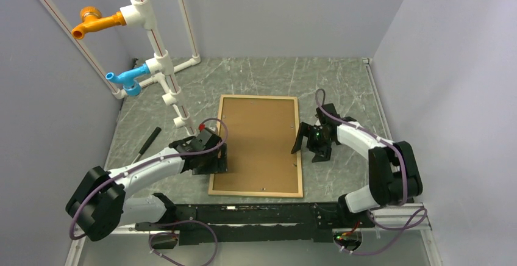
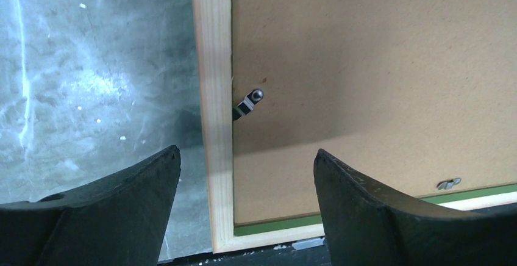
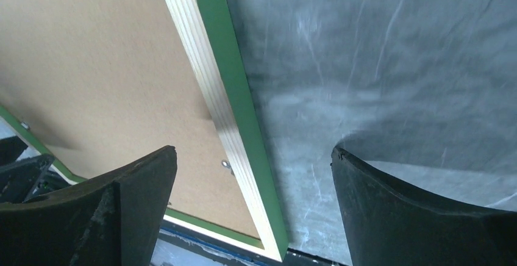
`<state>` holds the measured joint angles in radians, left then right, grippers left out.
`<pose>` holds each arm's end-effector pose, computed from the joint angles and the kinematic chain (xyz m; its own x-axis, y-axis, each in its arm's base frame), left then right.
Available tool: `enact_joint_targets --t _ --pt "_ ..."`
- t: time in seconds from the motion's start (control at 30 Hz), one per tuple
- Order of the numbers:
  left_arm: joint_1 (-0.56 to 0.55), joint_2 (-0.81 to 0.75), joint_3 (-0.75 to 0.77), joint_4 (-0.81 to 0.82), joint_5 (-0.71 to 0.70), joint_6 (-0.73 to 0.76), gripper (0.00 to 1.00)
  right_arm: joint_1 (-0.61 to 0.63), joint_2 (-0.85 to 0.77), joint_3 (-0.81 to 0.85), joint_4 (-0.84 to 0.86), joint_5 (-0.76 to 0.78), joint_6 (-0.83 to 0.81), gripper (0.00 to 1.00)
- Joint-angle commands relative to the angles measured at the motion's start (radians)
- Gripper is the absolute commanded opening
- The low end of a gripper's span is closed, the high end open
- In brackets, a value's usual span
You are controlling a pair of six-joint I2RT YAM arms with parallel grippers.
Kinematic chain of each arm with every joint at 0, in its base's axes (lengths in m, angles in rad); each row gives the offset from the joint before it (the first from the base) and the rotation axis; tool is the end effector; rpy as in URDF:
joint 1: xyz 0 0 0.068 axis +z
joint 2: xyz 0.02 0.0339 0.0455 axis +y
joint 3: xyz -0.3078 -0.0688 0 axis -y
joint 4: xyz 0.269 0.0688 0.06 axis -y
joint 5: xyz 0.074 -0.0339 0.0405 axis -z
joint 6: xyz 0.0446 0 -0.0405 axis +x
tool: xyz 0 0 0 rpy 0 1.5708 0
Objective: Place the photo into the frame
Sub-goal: Install the photo frame at the center of the board.
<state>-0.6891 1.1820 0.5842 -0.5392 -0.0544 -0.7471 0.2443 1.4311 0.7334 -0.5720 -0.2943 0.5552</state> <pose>0.1631 -0.1312 0.1890 -0.9332 -0.1103 -0.3419 -0.0230 0.9681 -0.2494 0.2457 0.0746 0.1800 -0.9535 0.2822 -0.1060 0.2208 0.8932 0.3917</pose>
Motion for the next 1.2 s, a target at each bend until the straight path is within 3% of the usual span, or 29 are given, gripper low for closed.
enact_joint_targets --t 0.0,0.6,0.8,1.07,1.17 --pt "0.003 0.038 0.066 0.012 -0.022 0.022 0.84 -0.024 0.091 0.133 0.032 0.030 -0.057 0.99" --pt "0.003 0.052 0.001 0.064 0.021 0.015 0.84 0.006 0.489 0.604 -0.114 0.260 -0.151 0.90" --pt "0.003 0.081 0.014 0.060 0.022 0.022 0.84 0.025 0.560 0.663 -0.133 0.286 -0.157 0.77" --pt "0.003 0.087 0.016 0.051 0.015 0.030 0.85 0.048 0.566 0.657 -0.142 0.277 -0.165 0.72" --pt "0.003 0.097 0.020 0.050 0.014 0.031 0.85 0.055 0.564 0.640 -0.137 0.278 -0.164 0.63"
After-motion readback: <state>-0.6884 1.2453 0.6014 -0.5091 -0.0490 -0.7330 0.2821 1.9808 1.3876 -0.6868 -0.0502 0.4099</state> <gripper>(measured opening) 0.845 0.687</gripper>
